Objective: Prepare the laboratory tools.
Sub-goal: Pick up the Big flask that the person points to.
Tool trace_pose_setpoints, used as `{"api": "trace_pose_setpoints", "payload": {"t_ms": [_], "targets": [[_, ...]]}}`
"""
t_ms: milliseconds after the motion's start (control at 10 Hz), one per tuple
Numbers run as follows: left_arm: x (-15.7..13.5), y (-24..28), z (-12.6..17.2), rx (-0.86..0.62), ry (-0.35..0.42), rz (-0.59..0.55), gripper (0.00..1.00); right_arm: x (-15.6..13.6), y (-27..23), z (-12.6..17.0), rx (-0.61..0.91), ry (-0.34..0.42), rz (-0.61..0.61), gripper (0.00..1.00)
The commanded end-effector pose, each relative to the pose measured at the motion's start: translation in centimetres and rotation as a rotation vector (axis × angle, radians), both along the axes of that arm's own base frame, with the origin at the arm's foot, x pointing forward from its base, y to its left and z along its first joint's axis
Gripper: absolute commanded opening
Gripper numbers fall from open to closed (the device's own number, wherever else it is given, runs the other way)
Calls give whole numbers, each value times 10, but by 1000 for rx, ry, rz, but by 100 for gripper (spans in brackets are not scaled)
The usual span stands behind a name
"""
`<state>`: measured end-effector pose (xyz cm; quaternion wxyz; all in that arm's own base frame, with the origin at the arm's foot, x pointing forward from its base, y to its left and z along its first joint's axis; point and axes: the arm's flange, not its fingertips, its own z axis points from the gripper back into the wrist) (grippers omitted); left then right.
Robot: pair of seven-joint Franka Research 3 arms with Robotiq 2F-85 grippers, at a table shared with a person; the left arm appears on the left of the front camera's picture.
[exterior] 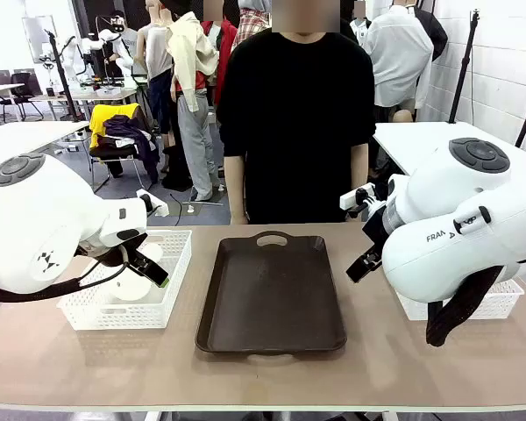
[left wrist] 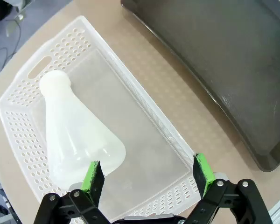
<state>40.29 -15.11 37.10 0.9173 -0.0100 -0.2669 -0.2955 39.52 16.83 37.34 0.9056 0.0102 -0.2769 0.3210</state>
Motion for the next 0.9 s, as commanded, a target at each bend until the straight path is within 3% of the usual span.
{"api": "trace_pose_setpoints", "payload": {"t_ms": [0, 800], "targets": [[0, 0, 0, 0, 0, 0, 100, 0, 0, 0, 0, 0, 0, 100], [0, 0, 0, 0, 0, 0, 100, 0, 0, 0, 0, 0, 0, 100]]}}
